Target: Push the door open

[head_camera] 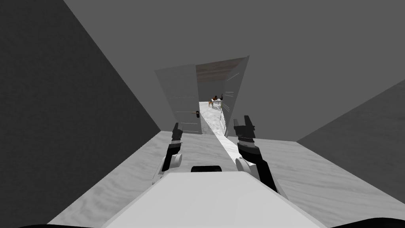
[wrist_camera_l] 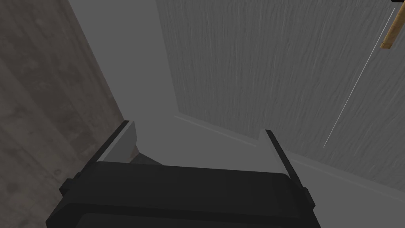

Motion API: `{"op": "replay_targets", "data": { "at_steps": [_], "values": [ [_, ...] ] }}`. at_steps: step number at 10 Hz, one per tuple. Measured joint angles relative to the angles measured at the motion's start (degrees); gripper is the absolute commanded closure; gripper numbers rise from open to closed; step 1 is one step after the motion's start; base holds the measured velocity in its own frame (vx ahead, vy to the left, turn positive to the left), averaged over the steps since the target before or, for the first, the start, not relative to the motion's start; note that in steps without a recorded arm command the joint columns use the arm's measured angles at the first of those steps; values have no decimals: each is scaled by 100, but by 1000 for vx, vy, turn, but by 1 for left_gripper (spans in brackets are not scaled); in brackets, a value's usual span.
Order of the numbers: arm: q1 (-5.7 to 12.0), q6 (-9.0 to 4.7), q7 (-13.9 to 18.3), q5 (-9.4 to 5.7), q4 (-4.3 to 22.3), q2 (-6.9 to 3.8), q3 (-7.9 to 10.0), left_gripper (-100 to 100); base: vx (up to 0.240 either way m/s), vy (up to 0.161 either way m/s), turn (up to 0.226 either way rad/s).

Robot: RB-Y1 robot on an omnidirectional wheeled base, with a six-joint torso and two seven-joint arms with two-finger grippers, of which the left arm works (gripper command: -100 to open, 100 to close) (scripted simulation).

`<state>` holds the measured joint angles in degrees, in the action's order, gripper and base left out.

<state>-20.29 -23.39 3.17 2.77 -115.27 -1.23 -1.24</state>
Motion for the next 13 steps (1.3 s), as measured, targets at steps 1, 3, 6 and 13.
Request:
{"op": "replay_targets", "data": {
  "at_steps": [1, 3, 6, 13],
  "values": [
    [102, -2, -9, -11, 152, -24, 7, -100, 67, 14, -2],
    [248, -14, -8, -34, 391, -67, 35, -100, 70, 11, 5],
    [544, -25, -46, -47, 826, -80, 50, -100, 65, 28, 1],
    [1291, -110, -107, -123, 2008, -175, 93, -100, 79, 26, 2]
  ]
}}
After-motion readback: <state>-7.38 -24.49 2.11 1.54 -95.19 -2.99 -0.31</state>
